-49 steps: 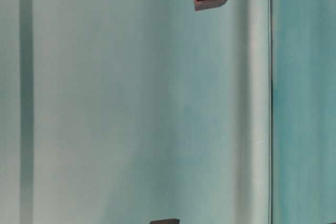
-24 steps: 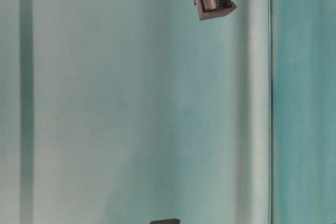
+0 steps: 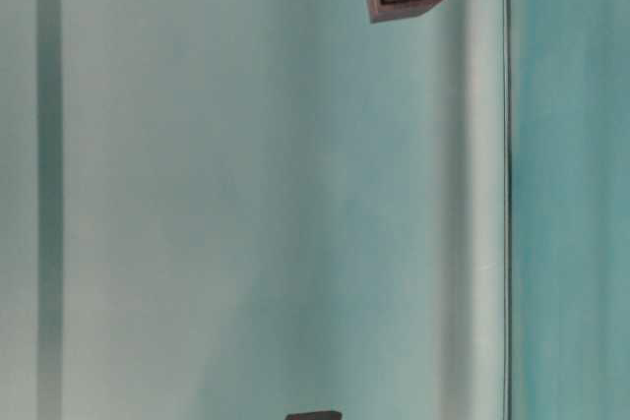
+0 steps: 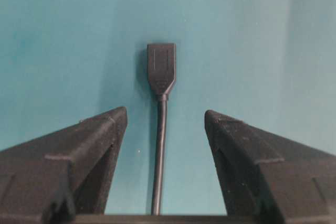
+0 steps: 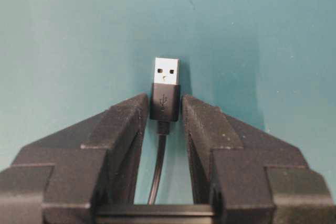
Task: Insert the USB using both arms.
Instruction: 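Close both grippers on the USB connector housings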
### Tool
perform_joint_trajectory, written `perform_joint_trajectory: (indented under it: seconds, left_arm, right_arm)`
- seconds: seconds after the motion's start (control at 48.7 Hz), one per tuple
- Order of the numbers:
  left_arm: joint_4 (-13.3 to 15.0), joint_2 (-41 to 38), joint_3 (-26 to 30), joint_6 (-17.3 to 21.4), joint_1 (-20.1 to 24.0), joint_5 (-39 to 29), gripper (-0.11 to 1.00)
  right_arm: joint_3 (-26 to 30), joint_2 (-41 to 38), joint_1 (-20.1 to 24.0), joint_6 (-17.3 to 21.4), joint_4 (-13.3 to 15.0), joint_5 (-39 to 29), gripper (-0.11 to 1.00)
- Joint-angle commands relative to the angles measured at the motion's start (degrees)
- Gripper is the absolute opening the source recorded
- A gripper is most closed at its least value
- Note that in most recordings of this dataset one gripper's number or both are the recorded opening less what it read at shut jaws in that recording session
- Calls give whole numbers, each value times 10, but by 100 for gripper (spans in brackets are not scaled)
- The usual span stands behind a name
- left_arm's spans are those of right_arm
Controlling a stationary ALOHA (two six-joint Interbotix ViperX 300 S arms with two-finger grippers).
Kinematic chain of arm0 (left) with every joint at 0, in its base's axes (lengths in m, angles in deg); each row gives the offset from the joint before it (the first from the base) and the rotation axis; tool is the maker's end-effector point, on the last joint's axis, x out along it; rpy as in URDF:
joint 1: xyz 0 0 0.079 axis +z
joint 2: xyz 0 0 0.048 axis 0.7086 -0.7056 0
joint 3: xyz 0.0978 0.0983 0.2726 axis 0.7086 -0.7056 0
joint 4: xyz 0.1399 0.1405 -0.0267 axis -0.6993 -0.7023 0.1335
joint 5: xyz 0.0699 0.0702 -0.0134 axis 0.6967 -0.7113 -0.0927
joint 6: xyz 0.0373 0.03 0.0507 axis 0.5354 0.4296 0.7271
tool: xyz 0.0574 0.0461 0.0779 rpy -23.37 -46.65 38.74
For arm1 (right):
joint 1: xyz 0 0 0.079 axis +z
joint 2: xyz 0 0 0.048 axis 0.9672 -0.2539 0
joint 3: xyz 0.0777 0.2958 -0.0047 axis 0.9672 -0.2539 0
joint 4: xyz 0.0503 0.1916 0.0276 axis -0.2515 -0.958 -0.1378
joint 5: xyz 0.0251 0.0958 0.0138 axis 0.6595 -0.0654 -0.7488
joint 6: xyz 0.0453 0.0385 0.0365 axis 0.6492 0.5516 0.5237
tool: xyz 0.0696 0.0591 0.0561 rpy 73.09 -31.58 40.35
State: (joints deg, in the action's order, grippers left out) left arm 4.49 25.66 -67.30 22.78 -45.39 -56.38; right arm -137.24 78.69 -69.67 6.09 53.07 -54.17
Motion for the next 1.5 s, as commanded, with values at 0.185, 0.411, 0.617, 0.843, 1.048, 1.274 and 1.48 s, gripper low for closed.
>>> perform_joint_trajectory:
  seconds: [0.185,0.411,0.617,0.843,1.048,1.274,1.48]
  left_arm:
    - [-2,-18,25,35,-12,-6,76]
    - [-2,-52,40,37,-11,-4,76]
    - [-2,-76,56,27,0,-4,77]
    - [-2,-88,72,29,15,-8,76]
    - [-2,-103,78,31,13,-18,76]
    - [-2,-107,82,29,12,-20,76]
    - [-2,-114,87,29,12,-21,68]
  right_arm:
    - [5,-1,13,-1,-1,0,29]
    - [11,-2,14,-1,-2,0,29]
    - [13,-2,15,-1,-1,0,29]
    - [13,-1,21,-1,-1,0,29]
    - [12,-2,23,-1,-1,0,29]
    - [12,-2,23,-1,-1,0,29]
    - [11,-1,23,-1,-2,0,29]
